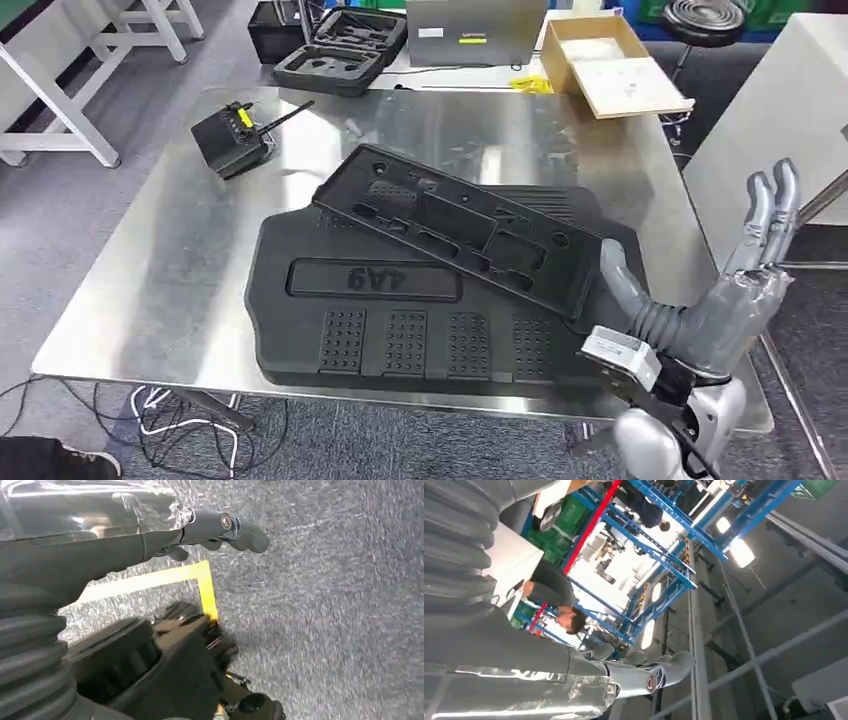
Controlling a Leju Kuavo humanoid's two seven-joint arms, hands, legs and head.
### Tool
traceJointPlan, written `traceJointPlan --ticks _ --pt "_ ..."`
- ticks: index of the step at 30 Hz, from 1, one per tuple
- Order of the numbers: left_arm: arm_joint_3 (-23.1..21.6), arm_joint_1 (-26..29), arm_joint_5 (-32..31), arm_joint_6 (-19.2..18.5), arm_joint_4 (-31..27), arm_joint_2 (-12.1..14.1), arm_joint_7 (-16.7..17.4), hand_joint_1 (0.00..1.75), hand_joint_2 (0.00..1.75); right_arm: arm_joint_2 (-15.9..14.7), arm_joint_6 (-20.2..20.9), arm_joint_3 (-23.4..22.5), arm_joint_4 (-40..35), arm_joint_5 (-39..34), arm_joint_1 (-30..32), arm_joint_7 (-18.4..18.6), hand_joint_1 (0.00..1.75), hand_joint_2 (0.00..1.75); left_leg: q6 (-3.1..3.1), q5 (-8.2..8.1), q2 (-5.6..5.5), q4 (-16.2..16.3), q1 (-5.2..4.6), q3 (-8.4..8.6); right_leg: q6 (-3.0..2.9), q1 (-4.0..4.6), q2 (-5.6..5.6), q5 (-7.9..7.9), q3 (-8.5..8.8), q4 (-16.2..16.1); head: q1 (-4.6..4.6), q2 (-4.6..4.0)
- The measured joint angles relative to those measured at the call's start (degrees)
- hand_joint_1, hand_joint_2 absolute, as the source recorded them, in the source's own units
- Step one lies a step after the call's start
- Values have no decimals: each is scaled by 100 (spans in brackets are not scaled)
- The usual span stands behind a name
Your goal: Take the parts from the cabinet and place them on the table.
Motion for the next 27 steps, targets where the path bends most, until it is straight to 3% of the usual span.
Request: traceJointPlan --ticks 1,2,4,5,6,7,8,9,10,11,12,14,15,18,19,20,21,22,24,25,26,27 --pt "-2 -15 0 0 0 -2 0 0 175 0 0 0 4 0 0 0 0 175 -68 72 15 -39 -27 -16 15 -30 -3 21 -12 -8 -9 0" --pt "-2 -11 0 0 0 0 0 0 175 2 0 2 11 0 -6 0 0 175 -90 92 9 -41 -46 -34 44 -49 -24 48 -19 -11 -6 0" --pt "-2 21 0 0 0 0 0 0 175 7 0 0 17 0 -5 0 0 175 -73 211 5 -136 -24 -76 146 -39 -25 143 -12 -72 -9 0" --pt "-2 16 0 0 0 0 0 0 175 9 0 0 22 0 -3 0 0 175 -85 289 40 -188 18 -97 155 -66 -12 36 -37 1 -17 0" --pt "-2 14 0 0 0 0 0 0 175 9 0 2 26 0 -11 0 0 175 -44 334 30 -203 20 -159 176 -51 -6 -204 -100 145 13 0" --pt "-2 9 0 0 0 0 2 0 175 9 0 0 28 0 -13 -2 0 175 -2 368 46 -200 19 -216 183 -51 -3 -543 -208 499 55 -2" --pt "-2 12 0 -2 0 -2 2 0 175 11 0 0 33 0 -8 -6 0 175 -1 412 53 -200 15 -268 194 -51 -3 -843 -314 913 83 0" --pt "-2 21 -2 -4 -2 -2 4 0 175 11 0 0 44 0 -5 -6 0 175 2 445 59 -192 13 -322 208 -50 -1 -1025 -376 1248 92 0" --pt "-2 25 2 -4 -2 -2 11 0 175 11 0 -2 57 -15 -5 -28 0 175 -1 480 64 -175 11 -383 226 -51 -1 -1046 -364 1441 101 0" --pt "-2 24 4 -4 -2 -2 17 0 175 11 0 -9 66 -53 -4 -70 0 175 -6 505 68 -154 14 -450 235 -54 -2 -922 -241 1393 114 0" --pt "-2 24 11 -2 -2 -2 24 0 175 20 0 -24 72 -70 -3 -96 0 175 -16 526 69 -121 17 -511 231 -54 -4 -733 -6 1113 136 0" --pt "-2 24 52 44 -7 -2 24 0 175 35 0 -42 76 -116 -8 -142 0 175 -40 548 69 -27 20 -596 203 -52 -7 -443 649 163 188 0" --pt "-2 23 59 63 -11 -4 22 0 175 37 -2 -44 79 -122 -24 -162 0 175 -63 549 75 8 -8 -646 175 -16 -4 -551 803 -161 223 0" --pt "-2 23 107 175 -31 -29 20 0 175 66 -4 -55 103 -168 -21 -225 0 175 -156 659 79 58 2 -722 118 10 0 -510 741 -252 219 0" --pt "-2 30 114 197 -35 -37 20 0 175 70 -4 -61 114 -170 -21 -234 0 175 -191 685 73 54 -9 -725 68 -13 -1 -470 728 -280 210 0" --pt "-2 30 116 203 -37 -35 20 0 175 90 -4 -66 122 -173 -31 -251 0 175 -222 604 45 103 0 -741 19 -72 -31 -417 729 -335 221 0" --pt "-2 29 118 203 -46 -44 20 0 175 109 -4 -68 133 -175 -36 -267 0 175 -284 419 11 252 2 -794 0 -76 -26 -378 701 -339 180 0" --pt "-2 29 118 203 -55 -46 22 0 175 118 -4 -79 142 -179 -39 -280 0 175 -324 154 10 575 39 -906 -41 -82 -36 -349 662 -337 125 0" --pt "-2 37 122 205 -59 -52 26 0 175 147 -4 -88 162 -190 -38 -297 0 175 -394 -318 12 1423 115 -1173 -53 -84 -42 -294 578 -324 88 0" --pt "-2 41 125 214 -59 -52 28 0 175 157 -4 -90 168 -192 -37 -312 0 175 -421 -383 13 1679 146 -1226 -45 -93 -42 -265 529 -312 68 0" --pt "-2 42 138 221 -59 -52 35 0 175 173 -4 -90 173 -203 -35 -319 0 175 -440 -309 13 1657 174 -1146 -31 -109 -41 -241 482 -297 55 0" --pt "-2 41 144 227 -61 -52 35 0 175 179 -4 -96 181 -205 -36 -321 0 175 -459 -153 13 1401 198 -953 -9 -130 -39 -223 441 -281 48 0"
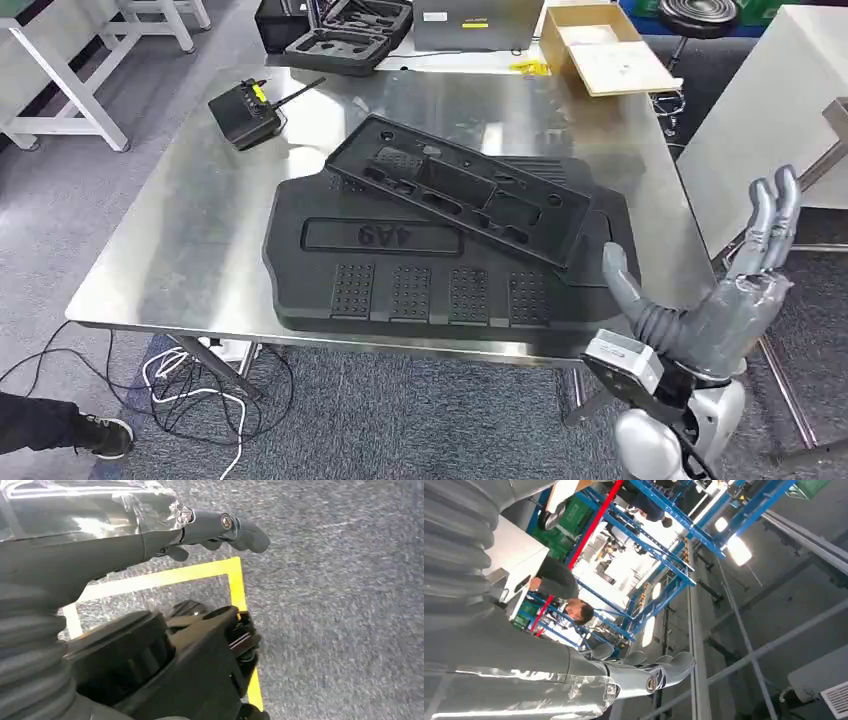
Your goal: Take the parts from the cabinet and place them on the table.
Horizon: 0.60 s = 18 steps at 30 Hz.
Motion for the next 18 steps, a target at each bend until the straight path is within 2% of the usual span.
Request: traceJointPlan --ticks 2,3,4,5,6,7,8,9,10,11,12,13,14,15,17,18 --pt "0 -7 15 39 -18 -2 0 0 175 13 0 -17 7 -15 0 -13 0 175 -34 376 0 -970 47 619 56 -41 9 39 -59 35 -20 0" --pt "0 -15 15 44 -37 -9 0 0 175 22 0 -31 7 -17 -1 -17 0 175 -50 367 -14 -1382 79 840 98 -41 13 59 -80 45 -46 0" --pt "0 -20 13 46 -41 -11 0 0 175 26 0 -39 7 -15 -5 -18 0 175 -11 387 -50 -1497 6 864 150 -28 15 82 -121 53 -66 0" --pt "0 -14 11 46 -42 -11 2 0 175 29 0 -39 7 -13 -3 -22 0 175 32 412 -62 -1477 9 806 197 -29 17 117 -126 45 -33 0" --pt "0 -10 11 48 -42 -13 2 0 175 31 0 -42 7 -11 -3 -22 0 175 62 405 -62 -1470 -15 782 244 -26 16 155 -142 33 -42 0" --pt "0 0 11 48 -42 -15 2 0 175 37 0 -44 7 -13 6 -20 0 175 115 432 -61 -1461 -32 756 299 -41 24 193 -144 9 -37 0" --pt "0 1 11 48 -44 -17 2 0 175 42 0 -50 7 -15 8 -20 0 175 211 498 -45 -1542 21 728 342 -62 30 180 -175 20 -28 0" --pt "0 -9 13 46 -48 -20 4 0 175 42 0 -63 9 -13 10 -20 0 175 267 550 -15 -1542 2 691 341 -58 29 -5 -230 146 -13 0" --pt "0 -10 15 37 -50 -20 7 0 175 42 0 -77 9 -7 5 -15 0 175 309 582 -14 -1541 -17 645 329 -46 31 -281 -332 439 37 0" --pt "0 -8 20 28 -52 -20 7 0 175 42 0 -83 9 -2 9 -9 0 175 353 610 -2 -1533 -42 598 315 -42 32 -590 -482 875 88 0" --pt "0 -7 22 18 -55 -20 7 0 175 42 0 -83 11 0 21 4 0 175 383 637 9 -1528 -69 557 303 -18 35 -827 -609 1292 123 0" --pt "0 -7 26 13 -55 -22 7 0 175 42 0 -85 13 2 33 11 0 175 402 665 16 -1521 -97 513 295 3 36 -941 -683 1605 158 0" --pt "0 -5 26 11 -57 -22 7 0 175 42 0 -85 13 13 42 13 0 175 410 691 20 -1510 -123 463 281 22 35 -904 -646 1685 184 0" --pt "0 -6 28 11 -57 -24 7 0 175 42 0 -85 13 20 42 22 0 175 415 714 22 -1486 -144 413 251 47 36 -755 -484 1507 194 0" --pt "0 -9 30 11 -59 -24 9 0 175 42 0 -85 13 33 39 22 0 175 408 750 22 -1435 -174 332 151 95 36 -358 111 599 245 0" --pt "0 -8 31 9 -66 -33 9 0 175 42 0 -85 13 35 33 22 0 175 399 764 21 -1410 -173 307 76 133 38 -306 394 136 265 0"
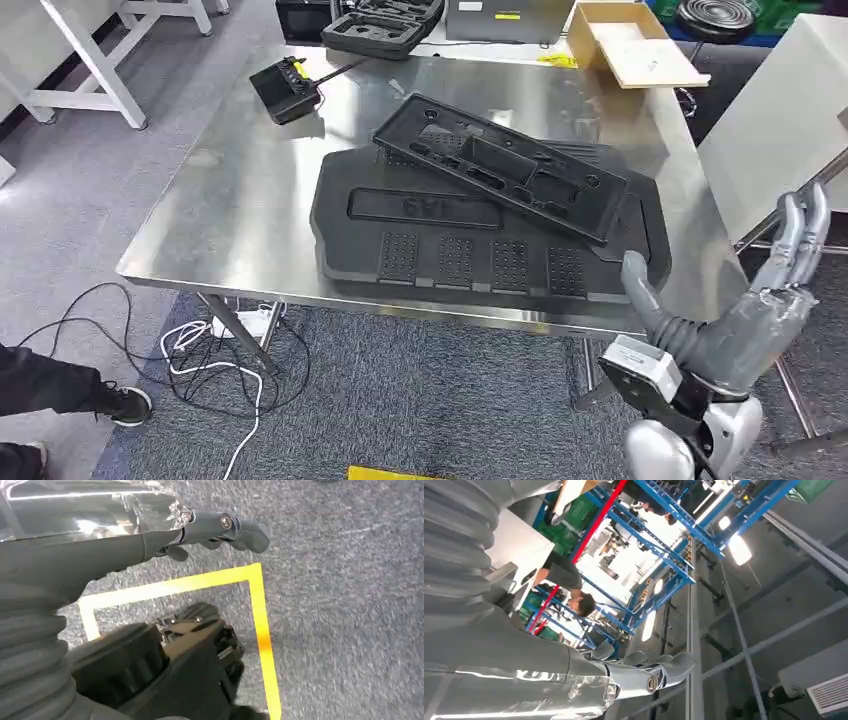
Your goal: Take the parts from the cabinet and place them on the table.
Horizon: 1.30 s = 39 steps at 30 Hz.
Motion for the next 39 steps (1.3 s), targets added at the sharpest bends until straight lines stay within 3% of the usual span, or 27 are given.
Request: traceJointPlan --ticks 1,4,5,6,7,9,10,11,13,15,16,19,20,21,22,24,25,26,27,28,30,31,34,35,36,37,39 --pt "0 -3 2 0 -9 -4 0 0 175 0 0 0 -2 0 -4 4 0 175 -25 20 1 21 -38 -42 -34 30 -3 -42 85 -199 5 0" --pt "0 -2 24 -20 -9 -11 0 0 175 0 -2 0 -2 -2 5 87 0 175 -115 122 5 15 1 -70 -58 65 -1 24 18 -218 13 0" --pt "0 4 41 -22 -9 -11 0 0 175 0 0 0 0 -2 5 103 0 175 -161 135 -4 21 -40 -88 -94 -1 -5 107 2 -289 9 0" --pt "0 4 57 -20 -9 -11 -2 0 175 0 0 0 0 -2 -2 105 0 175 -204 -18 -34 123 -12 -111 -97 -24 -40 167 -20 -312 9 0" --pt "0 0 55 -22 -9 -11 -2 0 175 0 0 0 0 -2 -4 105 0 175 -253 -272 -36 347 4 -203 -130 -31 -40 202 -67 -312 -55 0" --pt "0 2 61 -31 -9 -11 -2 0 175 2 0 -2 13 -2 -5 98 0 175 -328 -853 -36 1190 81 -470 -169 -31 -61 267 -180 -293 -140 0" --pt "0 2 63 -35 -9 -11 -2 0 175 7 0 -2 26 -2 -4 94 0 175 -362 -995 -36 1529 111 -544 -163 -34 -62 303 -238 -280 -151 0" --pt "0 2 66 -35 -9 -11 -2 0 175 7 0 -2 35 -2 -4 94 0 175 -385 -975 -36 1668 137 -533 -148 -44 -62 335 -295 -263 -171 0" --pt "0 2 72 -37 -9 -11 -2 0 175 7 0 -2 55 -2 -4 87 0 175 -419 -639 -36 1271 185 -187 -98 -81 -62 386 -404 -216 -195 0" --pt "0 -7 76 -37 -9 -11 -2 0 175 13 0 -2 59 -6 -6 79 0 175 -443 -339 -36 304 221 442 -46 -122 -60 418 -480 -158 -221 0" --pt "0 -19 92 -37 -9 -11 -2 0 175 13 0 -4 59 -9 -6 63 0 175 -439 -393 -48 -65 210 624 -6 -104 -60 426 -535 -117 -269 0" --pt "0 -8 118 -35 -9 -11 -4 0 175 30 0 -4 66 -11 -23 37 0 175 -326 -381 -67 -108 148 561 126 -118 -60 529 -574 -124 -260 0" --pt "0 -3 120 -35 -9 -11 -4 0 175 39 0 -4 68 -9 -21 37 0 175 -259 -336 -61 -136 143 529 181 -118 -57 568 -579 -142 -256 0" --pt "0 -13 120 -35 -9 -11 -4 0 175 39 0 -4 72 -9 -21 37 0 175 -183 -278 -27 -186 191 513 195 -149 -50 456 -610 -70 -260 0" --pt "0 -16 122 -35 -9 -11 -4 0 175 39 0 -7 77 -9 -27 37 0 175 -137 -231 -32 -186 177 464 202 -139 -42 230 -687 99 -218 0" --pt "0 -11 125 -35 -9 -13 -4 0 175 42 0 -9 87 -7 -27 39 0 175 -66 -161 -14 -177 151 356 200 -134 -28 -371 -960 914 -116 0" --pt "0 -8 129 -35 -9 -13 -4 0 175 42 0 -9 94 -2 -24 52 0 175 -53 -124 -5 -170 131 302 205 -126 -19 -564 -1074 1310 -76 0" --pt "0 -8 138 -35 -9 -13 -4 0 175 42 0 -11 101 -2 -24 63 0 175 -48 -87 0 -156 112 238 207 -125 -19 -604 -1108 1557 -48 0" --pt "0 -8 142 -35 -9 -13 -4 0 175 42 0 -11 107 2 -24 66 0 175 -51 -56 2 -139 101 177 202 -124 -19 -481 -1012 1528 -33 0" --pt "0 -9 146 -35 -9 -15 -4 0 175 42 0 -9 114 4 -24 70 0 175 -58 -30 2 -113 96 116 185 -119 -19 -278 -803 1259 -20 0" --pt "0 -9 149 -35 -9 -15 -4 0 175 42 0 -9 116 11 -33 70 0 175 -88 6 0 -41 98 17 135 -106 -20 59 -187 327 37 0" --pt "0 -9 149 -35 -9 -17 -4 0 175 42 0 -9 116 13 -45 70 0 175 -112 19 0 -6 92 -27 103 -89 -13 -14 41 -59 63 0" --pt "0 -15 149 -35 -9 -19 -7 0 175 44 -2 -11 116 18 -44 66 0 175 -228 129 0 32 87 -104 79 -33 0 -11 16 -207 65 0" --pt "0 -8 149 -35 -9 -20 -7 0 175 44 -2 -11 116 20 -43 66 0 175 -270 163 0 20 84 -106 29 -27 0 23 -3 -213 54 0" --pt "0 -5 151 -35 -7 -19 -7 0 175 50 -2 -11 116 20 -46 66 0 175 -298 119 -13 58 86 -132 -44 -100 -19 94 -20 -270 41 0" --pt "0 -3 153 -35 -7 -17 -7 0 175 63 -2 -11 116 24 -54 66 0 175 -335 -72 -29 197 96 -184 -65 -88 -30 140 -67 -270 13 0" --pt "0 -5 151 -35 -7 -20 -7 0 175 70 -2 -15 122 24 -51 66 0 175 -402 -718 -28 965 125 -427 -139 -75 -47 222 -179 -260 -114 0"
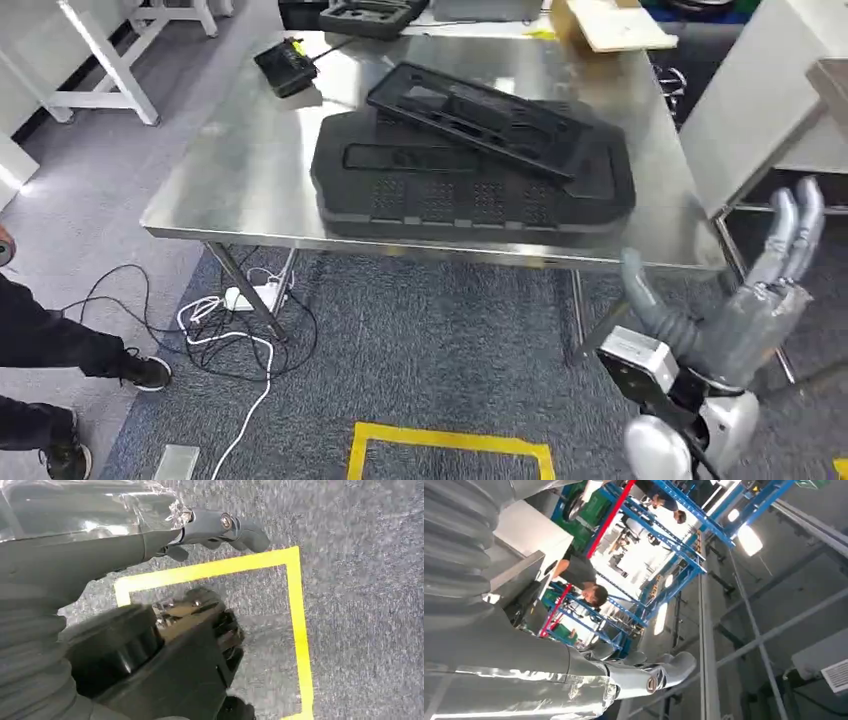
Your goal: Take the parts from the cabinet and place them on the table.
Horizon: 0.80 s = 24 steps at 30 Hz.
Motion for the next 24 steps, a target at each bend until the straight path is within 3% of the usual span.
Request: traceJointPlan --ticks 1,2,3,4,6,7,8,11,12,13,14,15,16,17,18,19,21,22,23,24 --pt "0 2 2 0 0 -2 0 0 175 9 0 0 9 2 0 0 0 175 -25 -230 2 412 7 -102 -13 8 -12 41 -59 5 -26 0" --pt "0 2 0 0 0 -2 0 0 175 13 0 0 13 2 2 0 0 175 -42 -298 2 673 11 -138 -11 13 -13 81 -119 17 -48 0" --pt "0 2 4 0 0 -2 0 0 175 15 0 0 17 4 4 0 0 175 -48 -213 2 724 15 -80 -4 12 -13 118 -182 33 -61 0" --pt "0 2 13 0 0 -2 0 0 175 20 0 0 22 11 4 0 0 175 -46 -38 2 575 20 79 4 9 -13 150 -243 49 -79 0" --pt "0 -7 9 4 0 -2 0 0 175 24 0 -2 26 22 2 22 0 175 -16 317 2 -304 28 699 53 1 -10 213 -361 101 -114 0" --pt "0 -17 9 9 -2 -2 0 0 175 24 0 -2 26 24 2 24 0 175 7 307 -1 -734 29 1010 75 -2 -9 230 -391 133 -131 0" --pt "0 -34 11 24 0 -2 2 0 175 26 0 -7 26 26 -2 33 0 175 44 260 -1 -1059 -10 1136 98 26 -15 242 -443 166 -153 0" --pt "0 -25 20 66 0 -7 11 0 175 26 0 -26 26 22 2 39 0 175 119 242 -4 -1090 -32 1065 219 13 -28 367 -495 164 -146 0" --pt "0 -5 22 74 0 -18 13 0 175 26 0 -28 26 20 5 39 0 175 210 303 5 -1141 11 1035 268 35 -25 399 -521 162 -133 0" --pt "0 -3 24 83 -2 -17 15 0 175 26 0 -33 26 20 13 39 0 175 267 359 40 -1162 26 998 281 9 -6 250 -560 246 -142 0" --pt "0 -6 31 92 0 -17 15 0 175 26 0 -44 26 20 13 39 0 175 312 409 38 -1162 22 927 297 10 0 -58 -676 509 -89 0" --pt "0 -11 31 96 -2 -24 13 0 175 26 0 -55 28 20 15 37 0 175 360 452 41 -1157 9 868 302 12 2 -395 -814 931 -43 0" --pt "0 -10 31 96 -2 -28 13 0 175 26 0 -72 33 22 18 39 0 175 370 495 43 -1156 -7 810 305 13 12 -667 -938 1370 2 0" --pt "0 -7 31 96 -2 -33 13 0 175 26 0 -79 35 22 25 39 0 175 376 537 45 -1148 -21 755 311 12 15 -791 -994 1682 28 0" --pt "-2 -5 31 96 0 -33 13 0 175 26 0 -83 39 22 30 39 0 175 376 573 48 -1132 -28 694 314 13 17 -740 -968 1813 48 0" --pt "-2 -5 31 96 -2 -33 13 0 175 26 0 -85 44 22 31 39 0 175 368 611 49 -1107 -33 618 307 14 17 -550 -825 1713 68 0" --pt "-2 -6 28 53 -2 -33 15 0 175 26 0 -85 44 26 30 39 0 175 339 663 48 -1042 -31 485 272 14 17 -162 -278 964 114 0" --pt "-4 -9 28 37 -2 -33 15 0 175 26 0 -85 41 28 26 37 0 175 315 680 47 -991 -31 447 248 14 18 -138 64 482 149 0" --pt "-4 -9 26 35 -2 -33 13 0 175 26 -2 -85 41 28 17 37 0 175 291 685 47 -961 -63 392 234 52 26 -229 250 158 193 0" --pt "-7 -13 28 26 -2 -33 13 0 175 28 -2 -87 41 35 18 33 0 175 246 723 48 -942 -62 366 216 57 35 -253 249 58 177 0"
